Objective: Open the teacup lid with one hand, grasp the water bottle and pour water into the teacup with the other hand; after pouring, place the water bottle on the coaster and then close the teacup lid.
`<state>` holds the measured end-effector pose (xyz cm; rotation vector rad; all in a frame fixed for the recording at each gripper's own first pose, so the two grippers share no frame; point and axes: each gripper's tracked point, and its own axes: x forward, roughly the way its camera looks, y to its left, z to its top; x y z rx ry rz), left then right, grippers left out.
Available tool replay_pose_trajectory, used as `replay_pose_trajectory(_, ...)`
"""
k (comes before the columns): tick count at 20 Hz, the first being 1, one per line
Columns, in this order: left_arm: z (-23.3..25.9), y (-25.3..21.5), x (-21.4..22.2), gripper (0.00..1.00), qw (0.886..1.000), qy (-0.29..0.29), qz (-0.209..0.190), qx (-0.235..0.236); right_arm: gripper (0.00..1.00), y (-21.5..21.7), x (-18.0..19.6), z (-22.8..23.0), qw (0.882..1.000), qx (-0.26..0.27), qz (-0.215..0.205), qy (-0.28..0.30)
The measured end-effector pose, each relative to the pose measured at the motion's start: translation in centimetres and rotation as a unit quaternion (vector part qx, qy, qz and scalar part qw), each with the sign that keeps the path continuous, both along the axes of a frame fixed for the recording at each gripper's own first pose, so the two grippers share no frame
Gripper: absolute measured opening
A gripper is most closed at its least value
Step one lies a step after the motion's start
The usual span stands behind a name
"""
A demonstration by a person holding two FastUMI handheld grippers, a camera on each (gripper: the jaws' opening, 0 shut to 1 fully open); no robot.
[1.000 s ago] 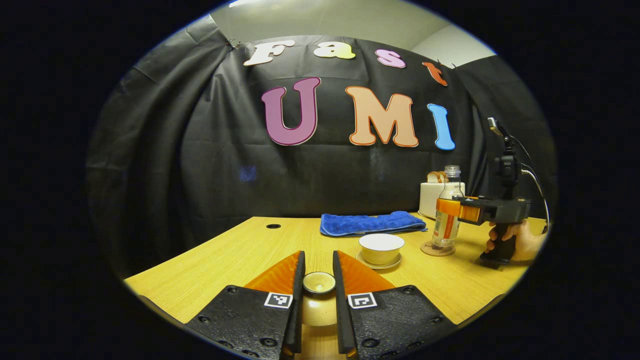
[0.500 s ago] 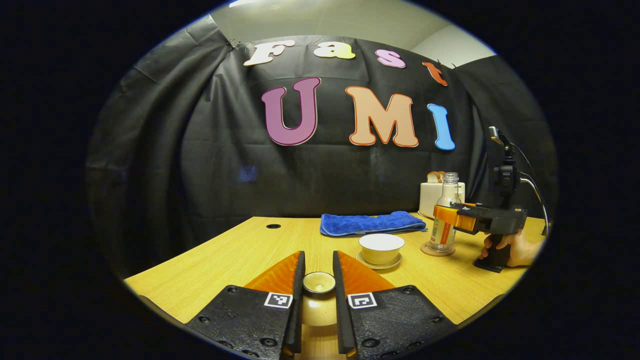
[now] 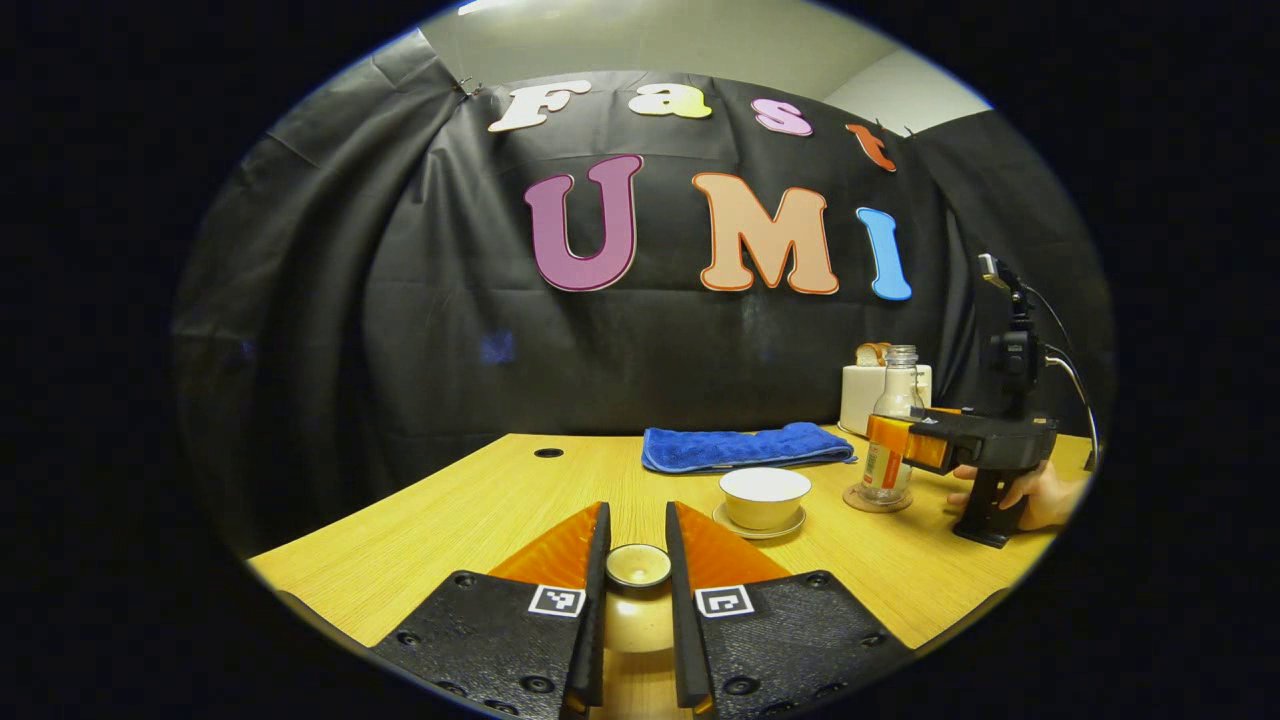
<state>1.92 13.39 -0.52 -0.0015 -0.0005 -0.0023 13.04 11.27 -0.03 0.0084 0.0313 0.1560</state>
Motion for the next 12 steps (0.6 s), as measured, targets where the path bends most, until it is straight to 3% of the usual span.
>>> replay_pose_trajectory(3,0.0,0.1,0.4,0.25,1.0,0.001,0.009,0.0,0.99,-0.5,-2.0,0.2,1.0,0.001,0.008,-0.001)
replay_pose_trajectory(7,0.0,-1.7,2.7,0.25,1.0,-0.002,-0.009,-0.001,0.99,-2.6,-5.9,0.5,0.999,0.002,0.033,-0.002)
replay_pose_trajectory(12,-0.2,-3.0,7.8,0.25,1.0,0.002,-0.014,0.001,0.99,-8.9,-9.9,0.9,1.0,0.002,0.022,-0.005)
